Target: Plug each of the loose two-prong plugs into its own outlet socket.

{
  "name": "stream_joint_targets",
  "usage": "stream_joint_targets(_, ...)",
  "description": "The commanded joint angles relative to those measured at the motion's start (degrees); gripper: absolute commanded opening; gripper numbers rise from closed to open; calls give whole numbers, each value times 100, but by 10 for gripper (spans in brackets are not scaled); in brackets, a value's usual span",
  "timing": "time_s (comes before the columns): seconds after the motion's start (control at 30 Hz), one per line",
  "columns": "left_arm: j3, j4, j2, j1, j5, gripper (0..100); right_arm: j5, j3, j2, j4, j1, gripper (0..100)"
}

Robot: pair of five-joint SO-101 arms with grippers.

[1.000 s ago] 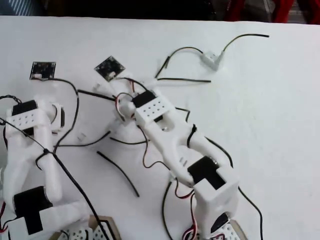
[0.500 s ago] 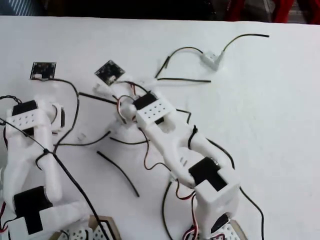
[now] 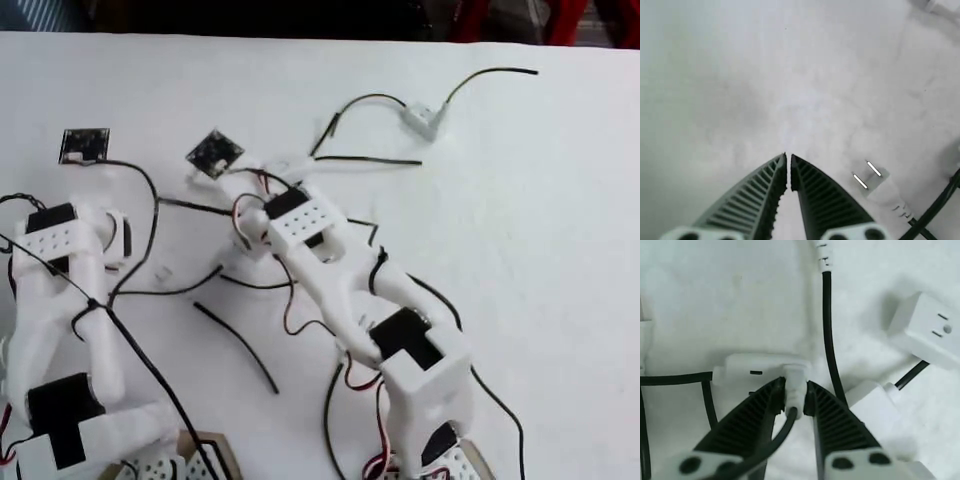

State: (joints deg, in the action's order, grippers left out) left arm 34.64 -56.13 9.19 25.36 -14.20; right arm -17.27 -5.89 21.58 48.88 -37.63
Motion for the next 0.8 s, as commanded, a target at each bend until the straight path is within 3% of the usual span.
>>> stream_joint_targets(0.0, -26, 97, 251, 13, 62, 38, -53, -35, 198, 22, -75, 17)
stream_joint_targets(0.27, 501, 580, 251, -268, 44, 38, -53, -35, 57, 40, -84, 17)
stream_joint_targets(0.53, 695, 958, 251, -295, 35, 38, -9, -35, -1103, 488, -13, 17)
stream_joint_targets(0.77, 809, 1064, 251, -338, 35, 38, 141, -35, -2105, 567, 602, 17)
